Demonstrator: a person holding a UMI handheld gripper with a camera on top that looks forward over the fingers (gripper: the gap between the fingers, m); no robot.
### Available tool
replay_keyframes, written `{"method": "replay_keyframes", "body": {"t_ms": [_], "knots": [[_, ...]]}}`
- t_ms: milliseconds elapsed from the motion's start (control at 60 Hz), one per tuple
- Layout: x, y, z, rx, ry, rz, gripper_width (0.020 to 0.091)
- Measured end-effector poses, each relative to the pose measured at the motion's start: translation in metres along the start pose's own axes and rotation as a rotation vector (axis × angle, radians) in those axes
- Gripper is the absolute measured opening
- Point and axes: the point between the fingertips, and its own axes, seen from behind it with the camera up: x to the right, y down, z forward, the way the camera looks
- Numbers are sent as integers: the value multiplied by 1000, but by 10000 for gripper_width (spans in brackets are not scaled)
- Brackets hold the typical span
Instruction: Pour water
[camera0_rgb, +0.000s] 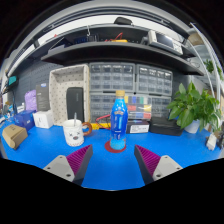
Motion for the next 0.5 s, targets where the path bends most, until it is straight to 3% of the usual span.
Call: {"method": "replay_keyframes", "body": {"t_ms": [500], "knots": [[6, -18, -52, 9, 37, 34, 859]]}}
